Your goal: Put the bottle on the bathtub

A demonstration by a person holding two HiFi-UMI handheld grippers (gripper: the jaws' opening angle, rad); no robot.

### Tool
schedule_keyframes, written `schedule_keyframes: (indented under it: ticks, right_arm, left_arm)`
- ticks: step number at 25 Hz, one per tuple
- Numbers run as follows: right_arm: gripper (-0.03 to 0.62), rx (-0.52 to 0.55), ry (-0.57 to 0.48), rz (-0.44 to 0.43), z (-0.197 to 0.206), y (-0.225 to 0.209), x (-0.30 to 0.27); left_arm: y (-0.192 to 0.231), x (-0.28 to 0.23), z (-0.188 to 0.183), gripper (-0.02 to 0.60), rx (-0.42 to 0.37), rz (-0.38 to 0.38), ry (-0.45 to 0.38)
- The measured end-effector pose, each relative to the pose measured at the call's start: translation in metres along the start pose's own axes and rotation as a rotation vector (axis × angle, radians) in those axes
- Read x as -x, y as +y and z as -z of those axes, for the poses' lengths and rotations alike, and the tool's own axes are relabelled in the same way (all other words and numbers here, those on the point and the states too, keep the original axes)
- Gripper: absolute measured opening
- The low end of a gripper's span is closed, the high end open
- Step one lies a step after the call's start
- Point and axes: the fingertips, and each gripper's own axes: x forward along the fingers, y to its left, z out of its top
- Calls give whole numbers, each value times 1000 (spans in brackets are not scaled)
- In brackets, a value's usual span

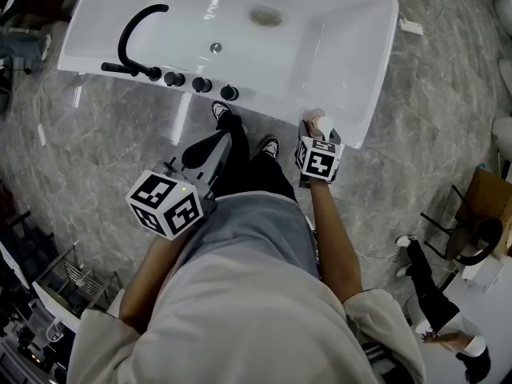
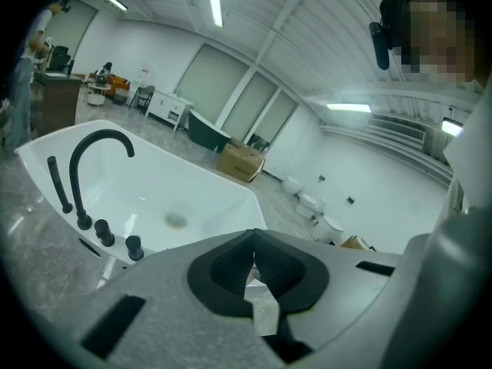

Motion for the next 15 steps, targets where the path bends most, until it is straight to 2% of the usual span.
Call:
schedule_keyframes:
  ticks: [15]
  right_arm:
    - [218,-10,-41,-57,-10,5,10]
  left_arm:
    - [-12,-1,3,5,-16,14,-1]
